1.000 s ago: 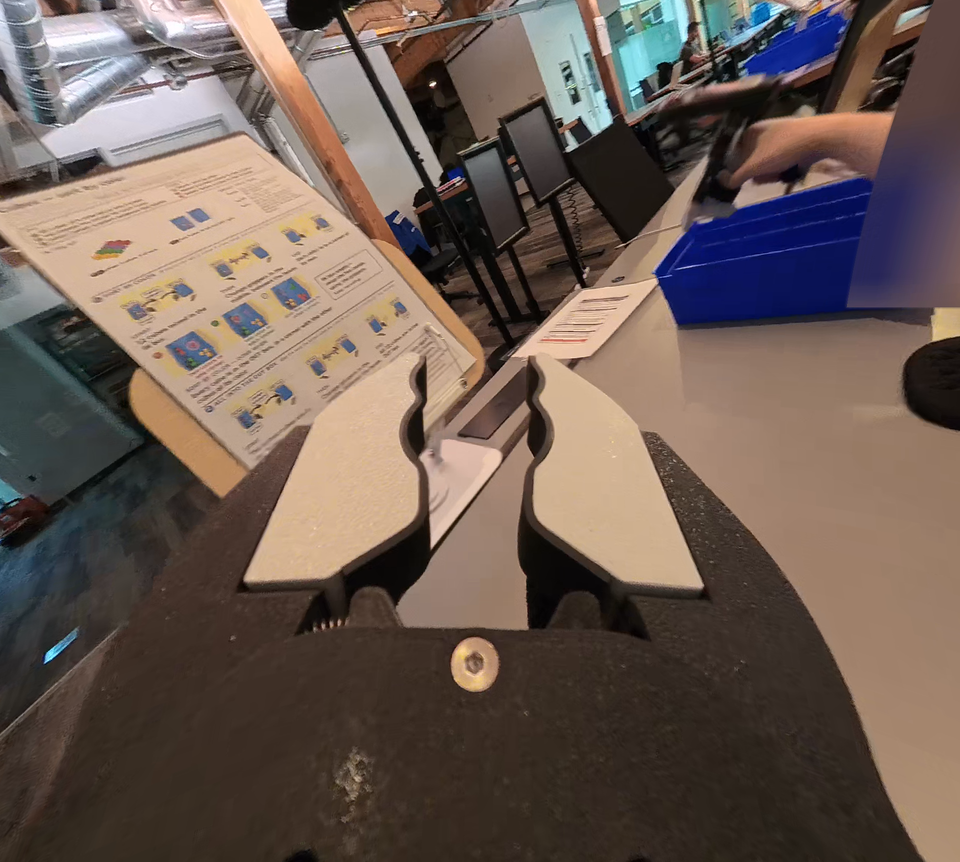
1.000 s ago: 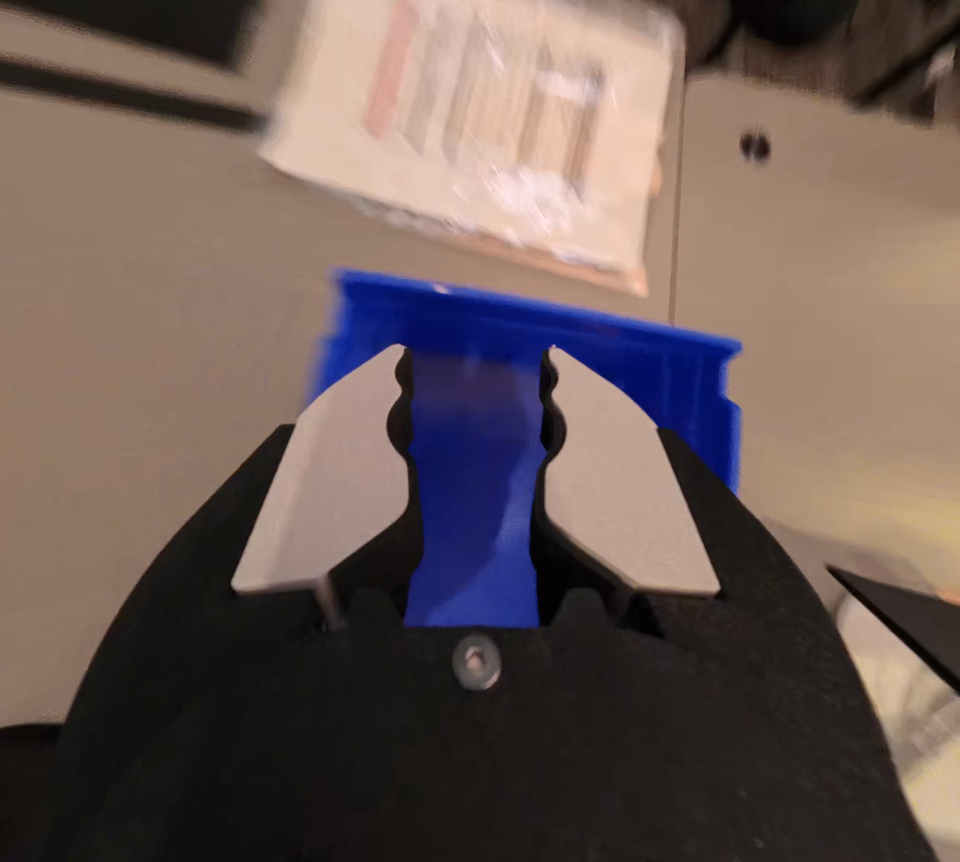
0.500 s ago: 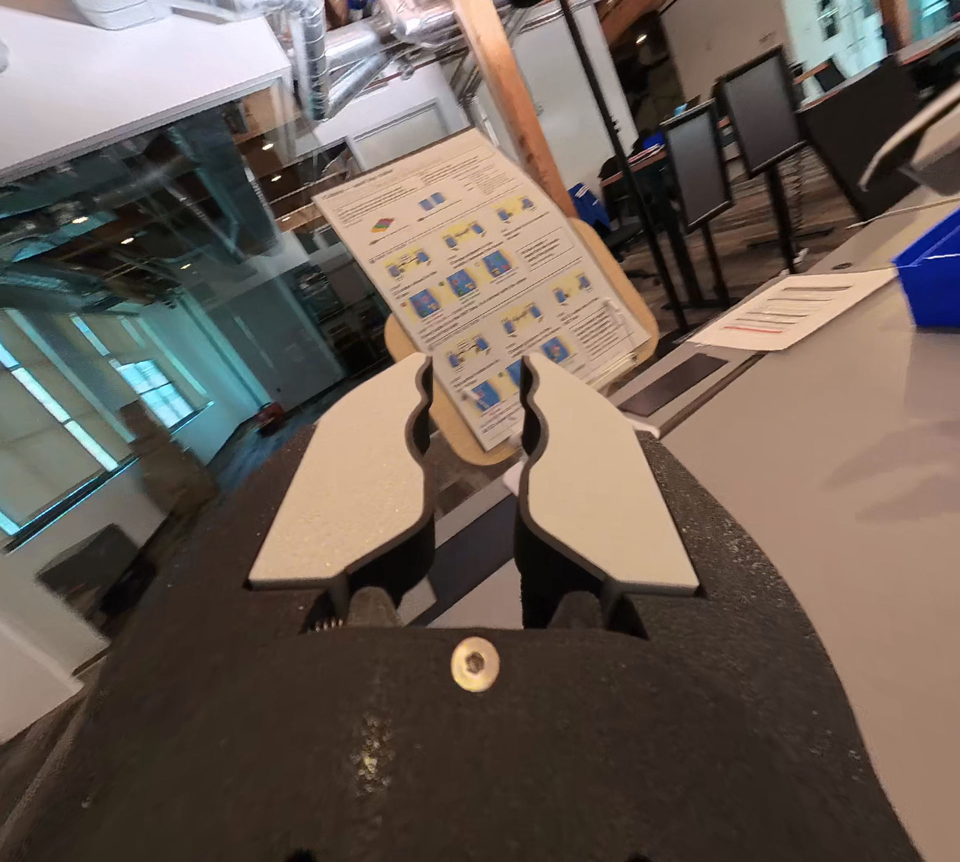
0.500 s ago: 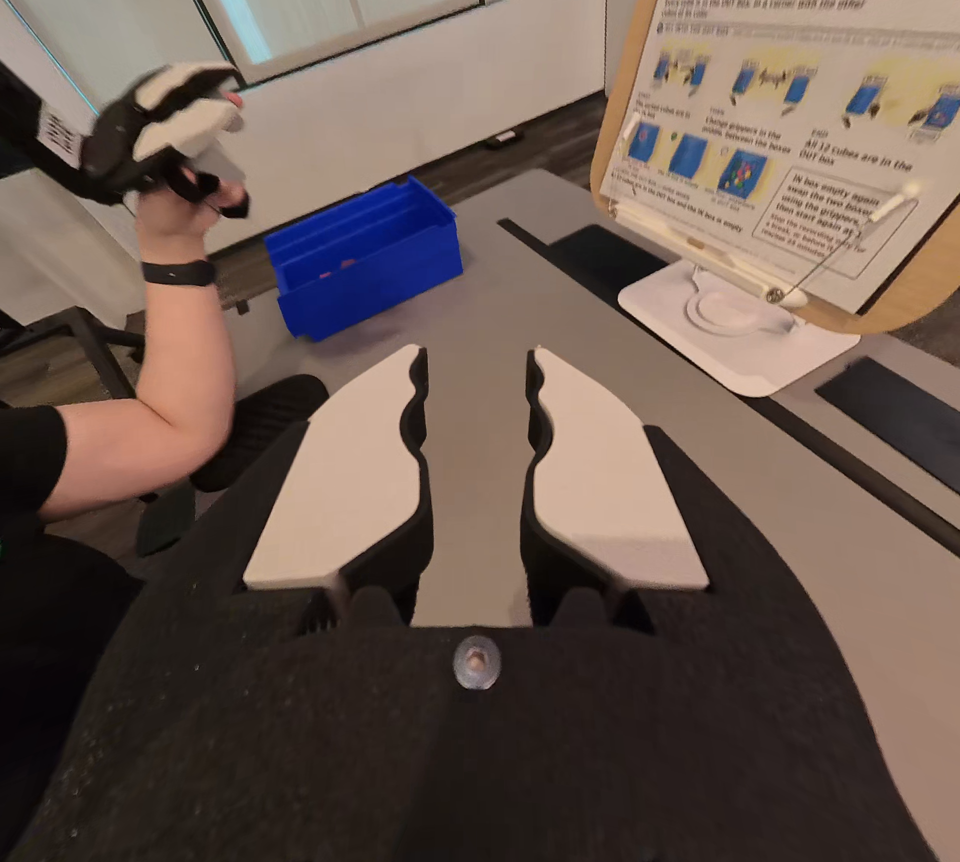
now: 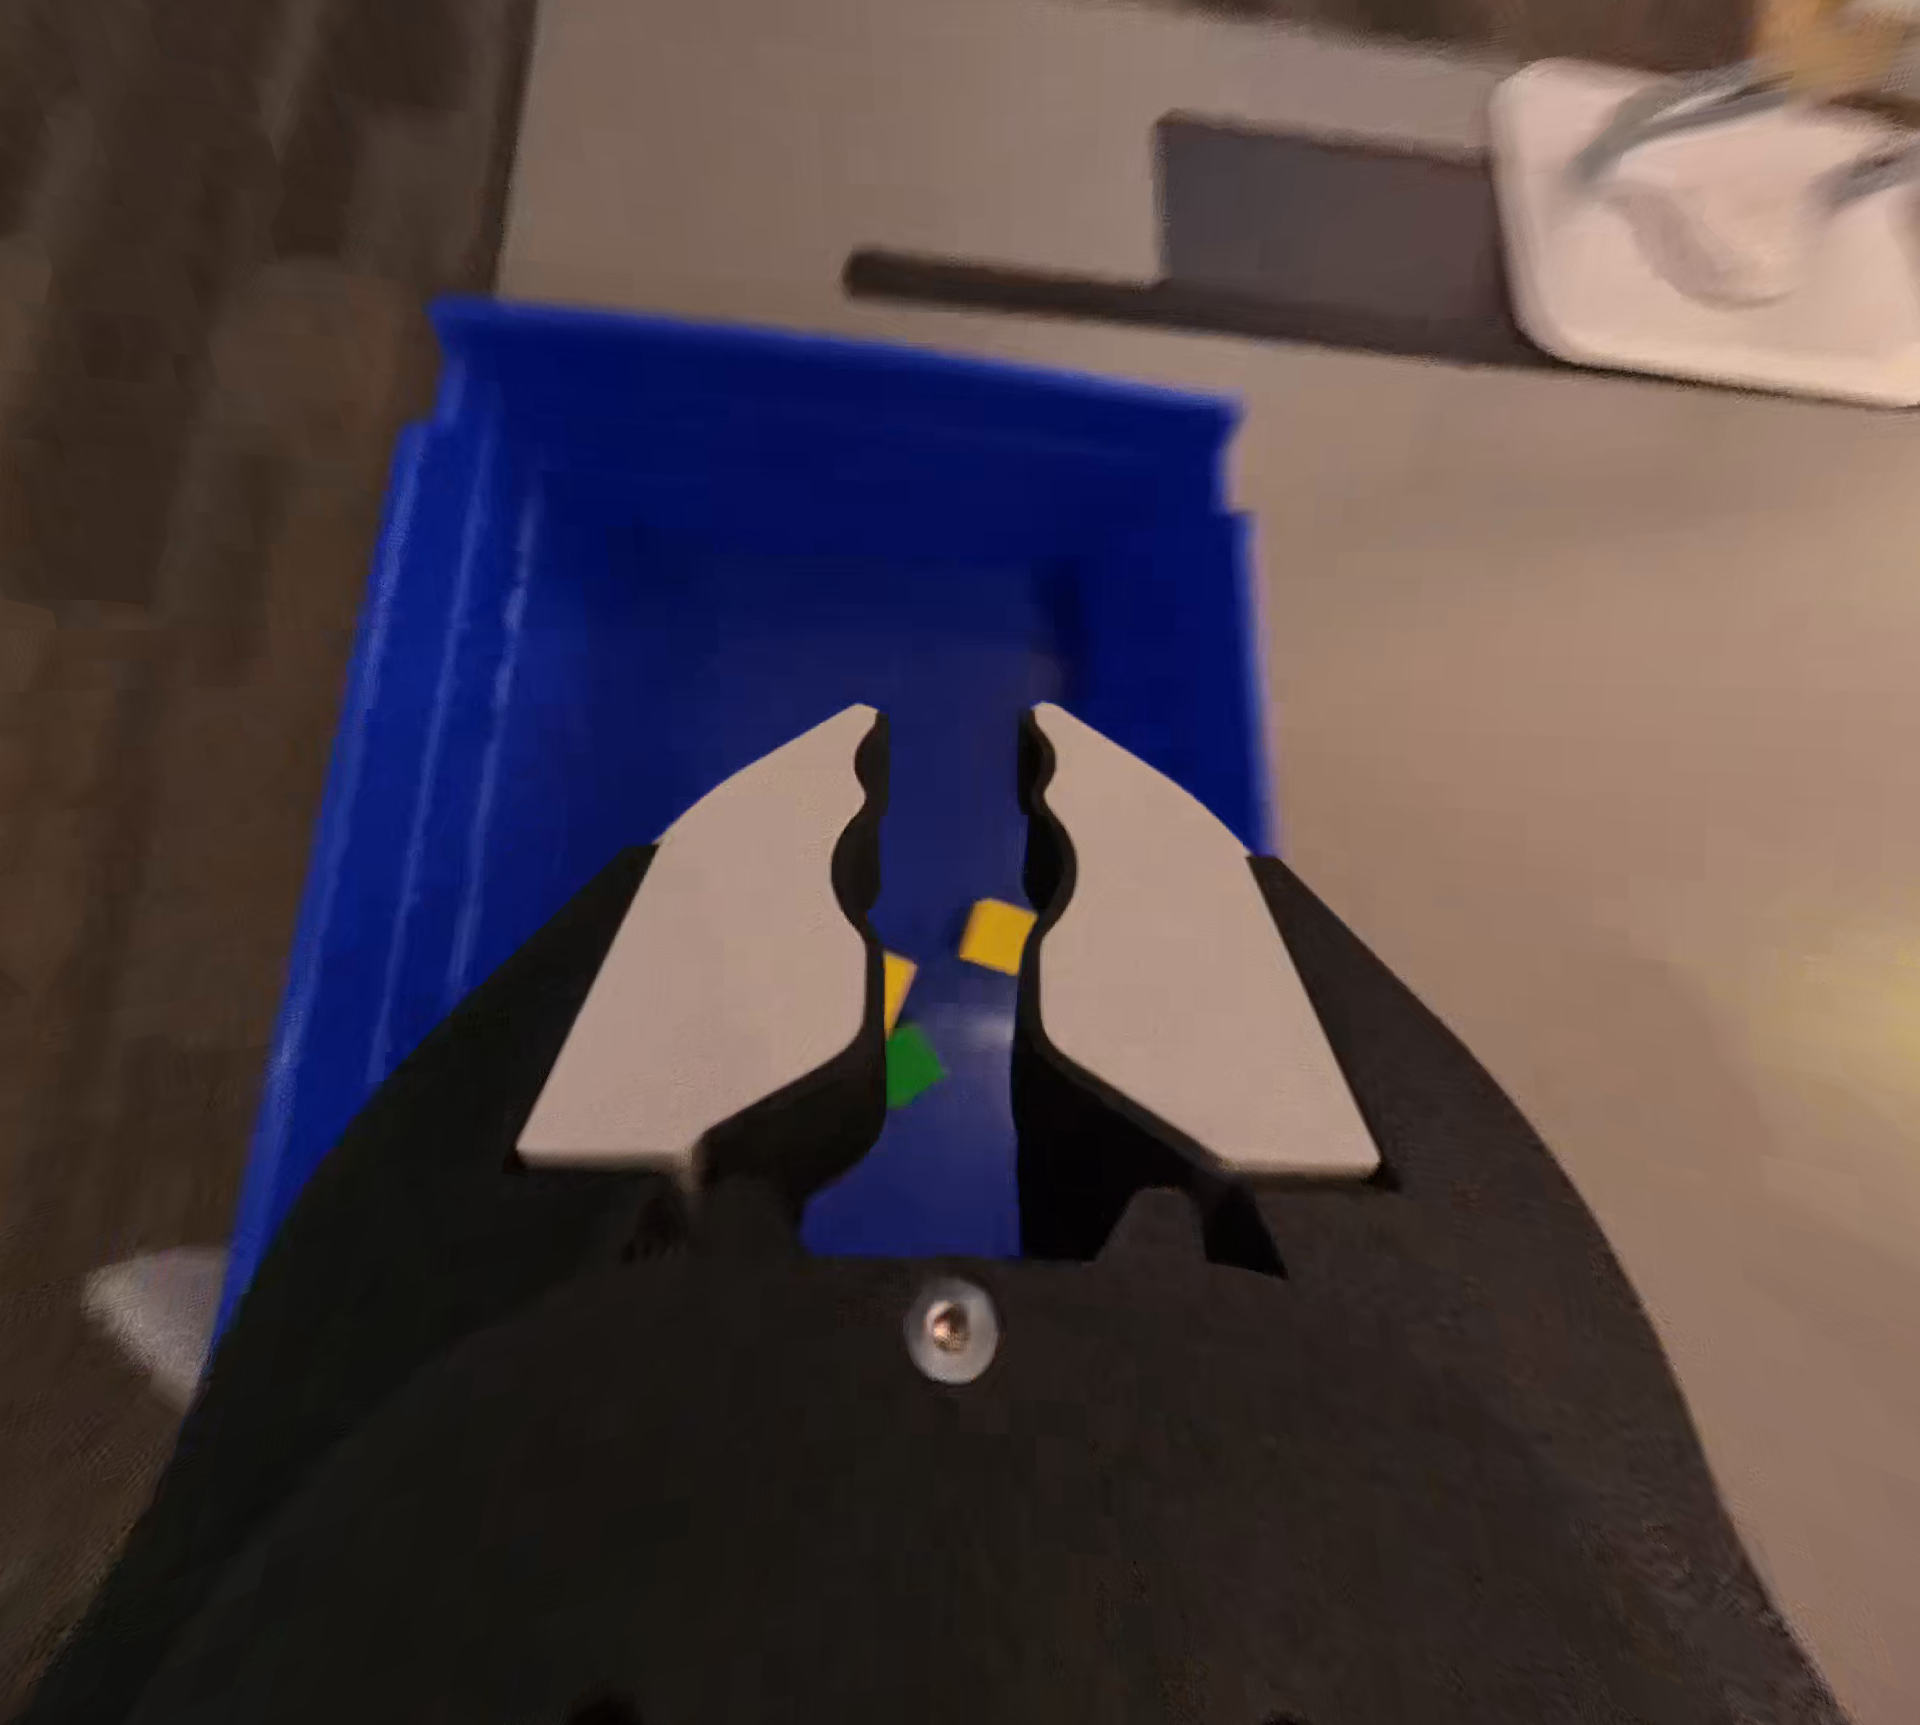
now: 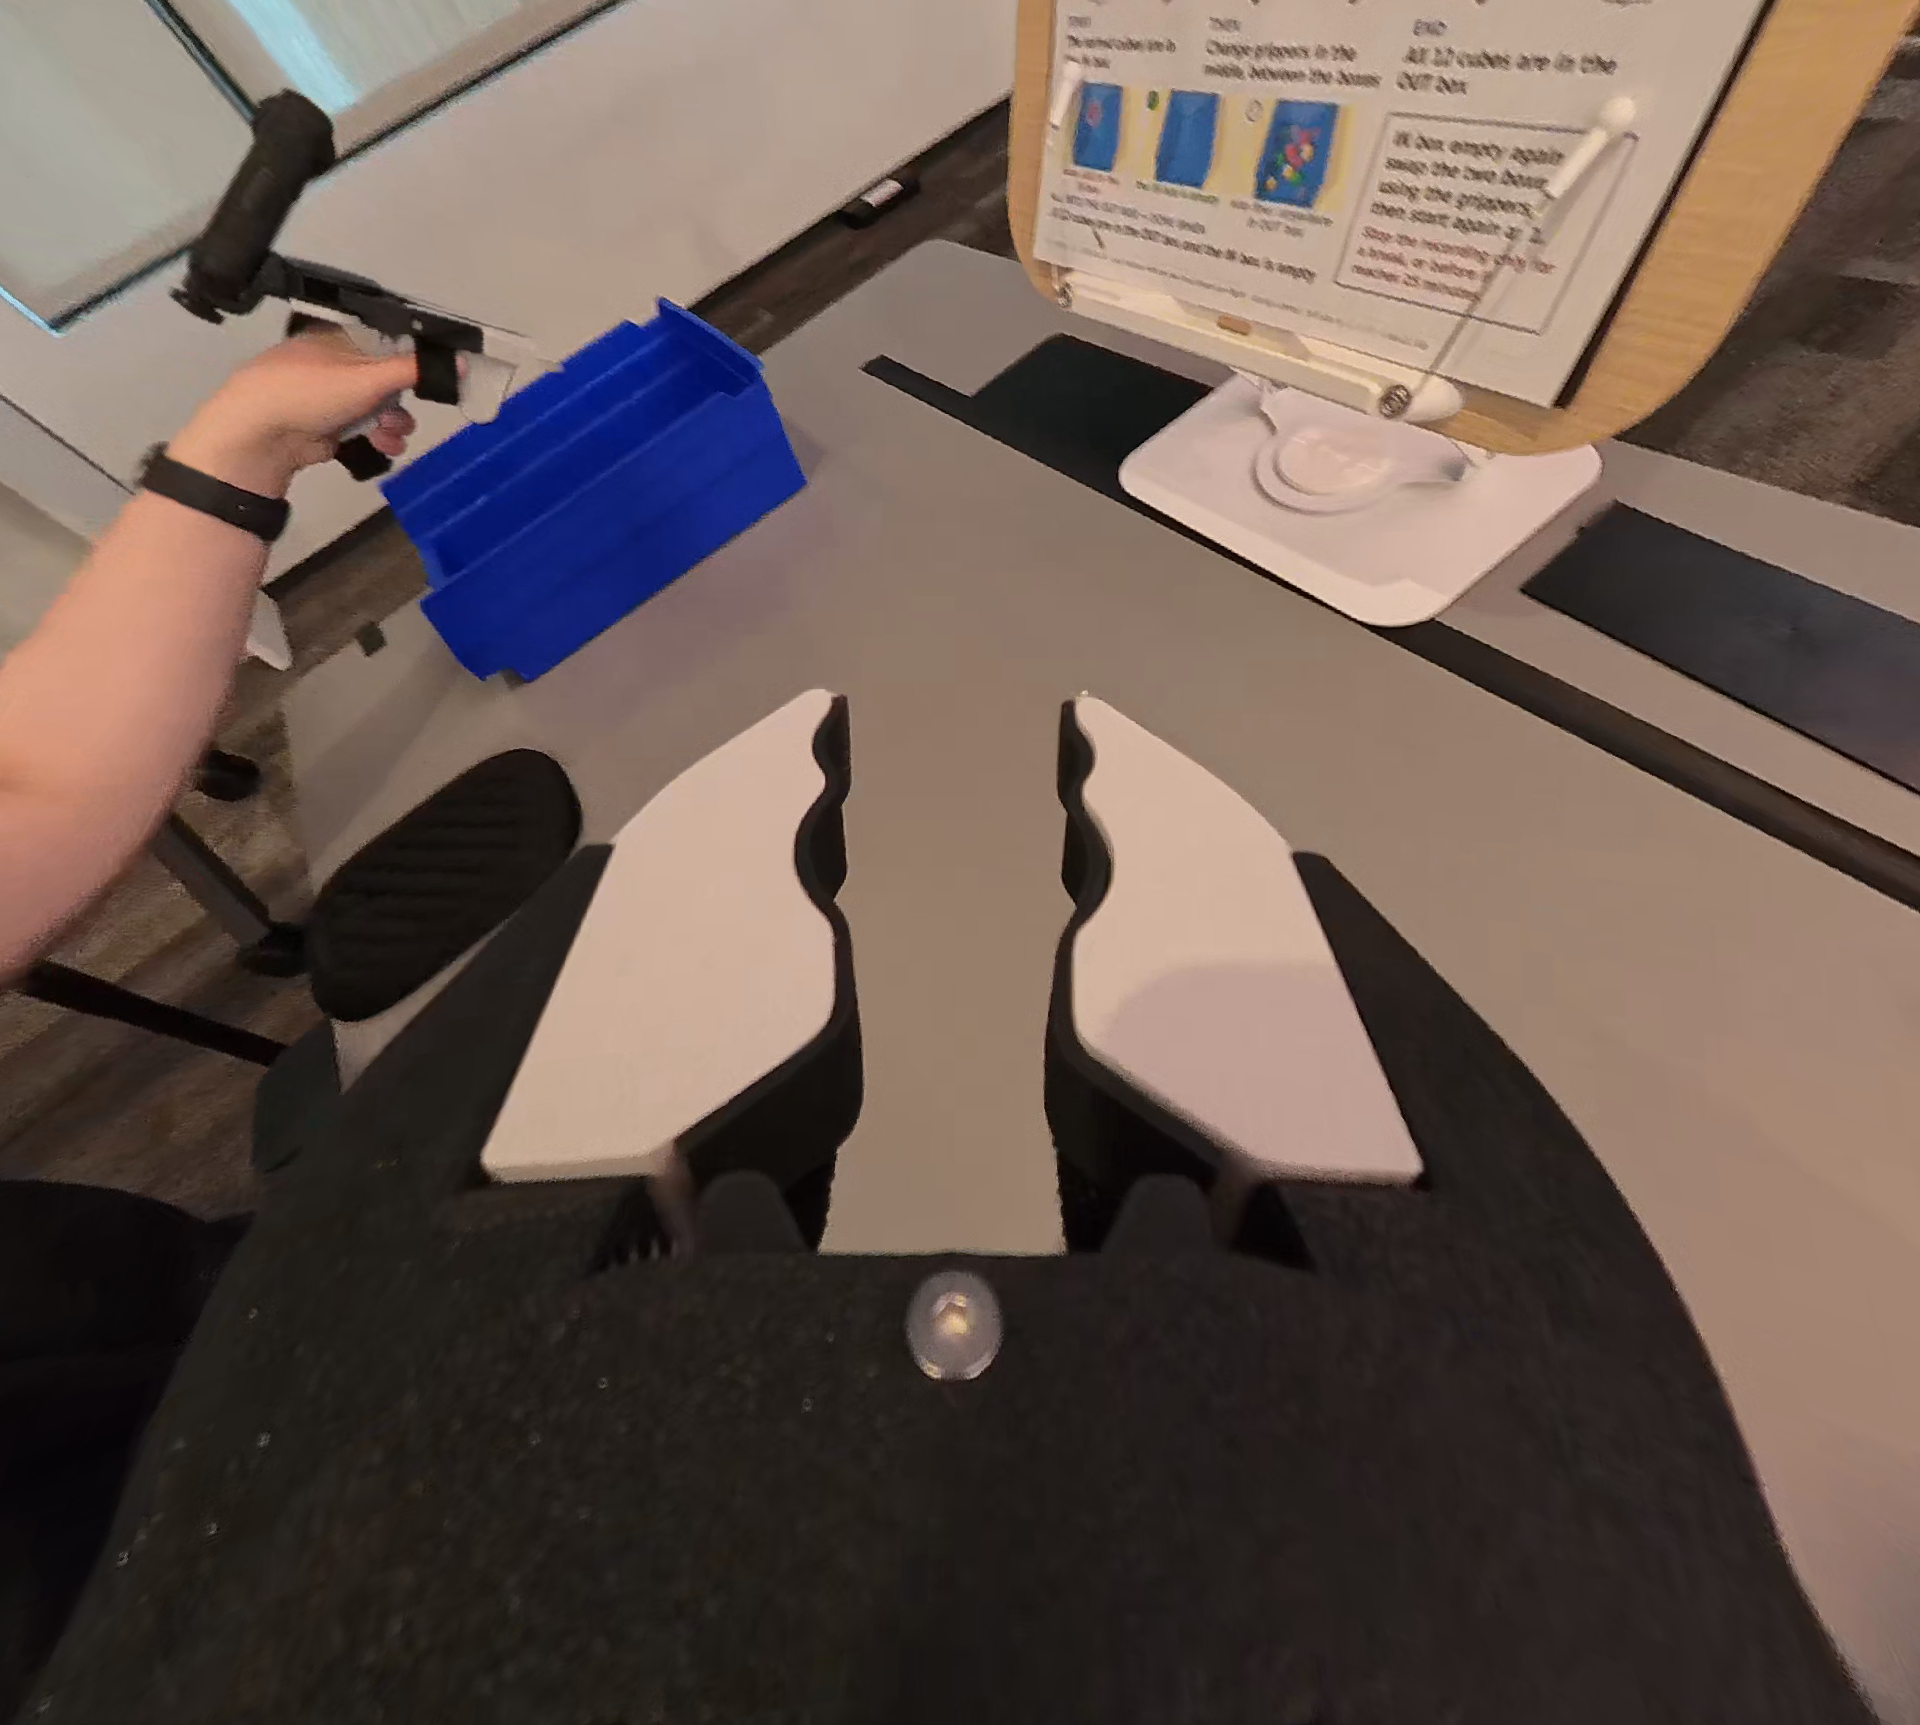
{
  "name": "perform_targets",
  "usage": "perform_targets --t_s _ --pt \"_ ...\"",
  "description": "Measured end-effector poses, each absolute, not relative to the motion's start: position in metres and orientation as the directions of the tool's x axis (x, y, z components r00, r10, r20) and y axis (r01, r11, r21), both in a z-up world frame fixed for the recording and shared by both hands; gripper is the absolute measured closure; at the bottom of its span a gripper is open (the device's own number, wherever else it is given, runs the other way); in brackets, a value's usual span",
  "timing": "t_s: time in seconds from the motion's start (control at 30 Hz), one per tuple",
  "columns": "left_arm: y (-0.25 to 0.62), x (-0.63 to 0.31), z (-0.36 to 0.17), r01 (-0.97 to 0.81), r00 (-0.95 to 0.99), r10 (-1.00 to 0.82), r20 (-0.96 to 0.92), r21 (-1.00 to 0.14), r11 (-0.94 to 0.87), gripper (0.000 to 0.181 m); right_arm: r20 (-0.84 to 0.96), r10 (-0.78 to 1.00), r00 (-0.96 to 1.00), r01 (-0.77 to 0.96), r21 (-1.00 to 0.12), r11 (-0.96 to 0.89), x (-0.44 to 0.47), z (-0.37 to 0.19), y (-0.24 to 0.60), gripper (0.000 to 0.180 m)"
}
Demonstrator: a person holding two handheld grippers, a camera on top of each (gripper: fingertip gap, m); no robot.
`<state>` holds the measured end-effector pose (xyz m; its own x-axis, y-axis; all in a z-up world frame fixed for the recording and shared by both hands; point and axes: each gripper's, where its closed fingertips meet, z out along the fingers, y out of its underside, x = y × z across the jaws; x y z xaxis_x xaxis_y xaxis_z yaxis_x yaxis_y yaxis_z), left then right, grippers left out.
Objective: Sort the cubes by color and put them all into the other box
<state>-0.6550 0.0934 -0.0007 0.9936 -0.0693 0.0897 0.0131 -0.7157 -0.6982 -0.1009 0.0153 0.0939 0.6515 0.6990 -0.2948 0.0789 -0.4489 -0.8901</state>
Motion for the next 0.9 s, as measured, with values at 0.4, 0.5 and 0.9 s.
perform_targets --t_s 0.4,0.5,0.9 --pt "0.096 -0.685 -0.108 0.039 0.995 0.072 -0.072 -0.39 -0.92 0.148 -0.287 0.655 0.699 0.093 -0.872 -0.481 -0.082 0.082 0.021 0.142" --pt "0.096 -0.689 -0.116 0.038 0.991 0.081 -0.107 -0.355 -0.934 0.151 -0.286 0.652 0.702 0.092 -0.872 -0.481 -0.079 0.082 0.02 0.142" --pt "0.108 -0.688 -0.094 -0.014 0.994 0.034 -0.106 -0.423 -0.906 0.159 -0.278 0.641 0.716 0.086 -0.875 -0.476 -0.065 0.084 0.021 0.143"
